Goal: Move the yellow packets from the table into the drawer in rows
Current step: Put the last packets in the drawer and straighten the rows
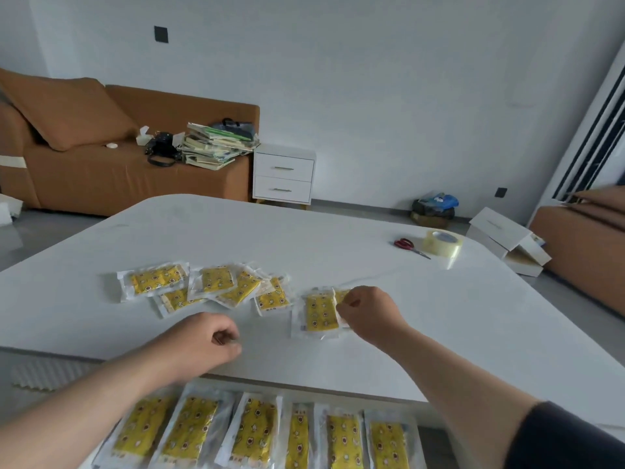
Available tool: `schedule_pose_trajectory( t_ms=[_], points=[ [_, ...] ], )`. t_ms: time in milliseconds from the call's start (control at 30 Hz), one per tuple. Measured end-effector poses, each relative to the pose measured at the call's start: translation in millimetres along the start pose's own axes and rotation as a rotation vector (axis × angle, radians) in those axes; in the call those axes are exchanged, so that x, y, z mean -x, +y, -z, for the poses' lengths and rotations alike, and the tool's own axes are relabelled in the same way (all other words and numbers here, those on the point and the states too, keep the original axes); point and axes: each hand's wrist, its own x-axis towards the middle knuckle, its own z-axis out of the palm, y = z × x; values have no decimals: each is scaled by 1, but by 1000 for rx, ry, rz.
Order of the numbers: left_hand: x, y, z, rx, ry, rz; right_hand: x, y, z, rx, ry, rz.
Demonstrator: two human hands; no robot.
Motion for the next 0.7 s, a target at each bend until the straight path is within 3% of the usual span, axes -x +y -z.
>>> schedule_pose_trajectory(
  t_ms=[100, 233, 333, 600, 700],
  points=[
    [-2, -9, -2, 17, 49, 13, -27, -1, -17, 147, 32, -106],
    [-3, -20, 0, 42, 91, 40, -41, -10, -38, 322, -49, -237],
    [-2, -26, 1, 47, 105, 46, -44, -14, -44, 350, -6, -239],
    [1, -28, -1, 26, 106, 41, -41, -10, -32, 203, 9, -280],
    [1, -28, -2, 12, 108, 38, -36, -7, -25, 41, -2, -255]
  ],
)
